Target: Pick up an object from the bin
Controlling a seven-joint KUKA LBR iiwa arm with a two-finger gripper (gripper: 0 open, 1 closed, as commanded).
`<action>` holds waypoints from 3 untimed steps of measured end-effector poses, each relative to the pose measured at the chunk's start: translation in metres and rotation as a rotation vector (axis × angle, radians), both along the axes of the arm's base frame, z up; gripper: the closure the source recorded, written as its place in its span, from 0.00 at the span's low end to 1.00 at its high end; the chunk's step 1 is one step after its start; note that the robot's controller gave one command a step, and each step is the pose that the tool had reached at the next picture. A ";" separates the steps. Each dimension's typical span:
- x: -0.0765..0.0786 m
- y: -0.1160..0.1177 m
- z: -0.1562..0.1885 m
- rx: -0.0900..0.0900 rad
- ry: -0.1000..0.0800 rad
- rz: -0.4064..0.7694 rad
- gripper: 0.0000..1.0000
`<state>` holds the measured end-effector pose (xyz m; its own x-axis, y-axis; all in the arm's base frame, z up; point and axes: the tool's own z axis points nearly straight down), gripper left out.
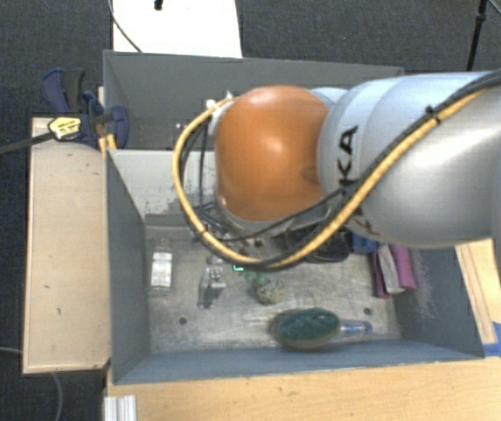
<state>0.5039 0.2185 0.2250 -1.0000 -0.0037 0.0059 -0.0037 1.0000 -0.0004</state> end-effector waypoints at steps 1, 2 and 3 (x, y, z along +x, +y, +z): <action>0.065 0.009 -0.117 0.001 -0.006 0.161 0.00; 0.078 0.035 -0.140 0.004 -0.010 0.581 0.00; 0.008 0.037 -0.134 0.004 -0.004 0.606 0.00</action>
Offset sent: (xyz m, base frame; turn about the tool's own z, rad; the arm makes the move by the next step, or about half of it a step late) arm 0.0646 0.0099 -0.1130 -0.1608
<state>0.5121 0.2552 0.0908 -0.8199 -0.5726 0.0012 -0.5725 0.8199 0.0026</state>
